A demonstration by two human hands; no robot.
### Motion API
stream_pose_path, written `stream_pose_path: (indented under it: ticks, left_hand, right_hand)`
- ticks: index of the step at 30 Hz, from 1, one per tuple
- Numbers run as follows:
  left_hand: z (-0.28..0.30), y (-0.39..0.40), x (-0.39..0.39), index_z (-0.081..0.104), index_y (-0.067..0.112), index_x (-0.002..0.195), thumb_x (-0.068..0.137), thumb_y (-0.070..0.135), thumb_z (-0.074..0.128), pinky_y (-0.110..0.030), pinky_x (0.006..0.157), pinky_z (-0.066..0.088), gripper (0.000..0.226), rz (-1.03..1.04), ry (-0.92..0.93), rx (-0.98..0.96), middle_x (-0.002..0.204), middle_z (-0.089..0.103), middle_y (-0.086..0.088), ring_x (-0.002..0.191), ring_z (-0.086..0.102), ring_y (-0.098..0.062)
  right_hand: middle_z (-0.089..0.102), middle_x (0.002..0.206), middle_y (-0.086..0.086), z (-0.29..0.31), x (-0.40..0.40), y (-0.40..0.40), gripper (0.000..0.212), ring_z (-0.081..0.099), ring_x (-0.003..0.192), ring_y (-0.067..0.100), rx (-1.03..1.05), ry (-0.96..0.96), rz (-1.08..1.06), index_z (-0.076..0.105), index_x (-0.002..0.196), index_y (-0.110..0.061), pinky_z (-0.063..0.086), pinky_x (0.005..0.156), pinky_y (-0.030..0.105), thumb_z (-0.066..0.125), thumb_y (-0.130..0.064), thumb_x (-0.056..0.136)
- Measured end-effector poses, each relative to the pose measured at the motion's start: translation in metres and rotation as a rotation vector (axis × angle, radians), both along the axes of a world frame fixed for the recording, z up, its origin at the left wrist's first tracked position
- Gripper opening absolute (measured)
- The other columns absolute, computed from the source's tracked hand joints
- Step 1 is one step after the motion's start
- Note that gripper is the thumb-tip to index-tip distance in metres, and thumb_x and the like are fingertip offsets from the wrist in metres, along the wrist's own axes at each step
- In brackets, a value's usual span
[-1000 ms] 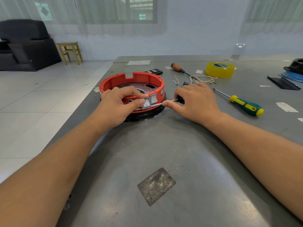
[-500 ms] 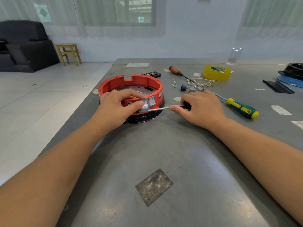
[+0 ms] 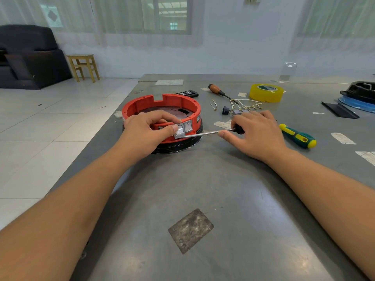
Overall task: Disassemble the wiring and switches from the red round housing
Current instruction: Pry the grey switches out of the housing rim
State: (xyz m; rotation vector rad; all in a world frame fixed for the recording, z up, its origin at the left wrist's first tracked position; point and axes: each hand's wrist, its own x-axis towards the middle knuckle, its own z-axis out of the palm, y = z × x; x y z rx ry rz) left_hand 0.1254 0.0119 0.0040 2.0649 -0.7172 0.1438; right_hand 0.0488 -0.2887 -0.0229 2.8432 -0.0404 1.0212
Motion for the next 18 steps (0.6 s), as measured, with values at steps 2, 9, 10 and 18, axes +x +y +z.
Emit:
stream_pose_path:
  ticks: [2,9,10,18]
  left_hand:
    - [-0.001,0.000,0.001,0.072,0.058,0.096,0.095,0.045,0.074,-0.058,0.108,0.047,0.013,0.007,0.004,0.004,0.105,0.073,0.023,0.128,0.056,-0.024]
    - [0.000,-0.001,0.000,0.066,0.072,0.094,0.095,0.046,0.074,-0.057,0.110,0.046,0.028,0.021,-0.037,0.020,0.103,0.071,0.027,0.128,0.055,-0.023]
    - [0.000,-0.001,0.000,0.065,0.074,0.093,0.095,0.046,0.074,-0.057,0.110,0.046,0.029,0.022,-0.045,0.021,0.102,0.070,0.029,0.127,0.055,-0.022]
    - [-0.003,-0.001,0.004,0.065,0.074,0.093,0.093,0.050,0.074,-0.057,0.110,0.046,0.026,0.015,-0.054,0.022,0.105,0.070,0.030,0.129,0.055,-0.024]
  right_hand:
    - [0.054,0.078,-0.010,-0.001,-0.002,-0.006,0.057,0.050,0.080,0.016,0.006,0.012,0.000,0.054,0.080,-0.029,0.038,0.085,0.039,0.032,-0.080,0.091]
    - [0.059,0.082,-0.011,0.003,-0.016,-0.021,0.060,0.054,0.085,0.015,0.046,0.150,0.056,0.055,0.084,-0.031,0.038,0.088,0.038,0.027,-0.084,0.088]
    - [0.059,0.083,-0.011,0.003,-0.017,-0.018,0.060,0.054,0.085,0.014,0.040,0.178,0.074,0.055,0.085,-0.032,0.038,0.088,0.037,0.026,-0.084,0.088]
    - [0.056,0.082,-0.013,-0.003,-0.023,0.032,0.063,0.053,0.079,0.012,0.053,0.248,0.208,0.063,0.086,-0.030,0.033,0.075,0.030,0.031,-0.085,0.085]
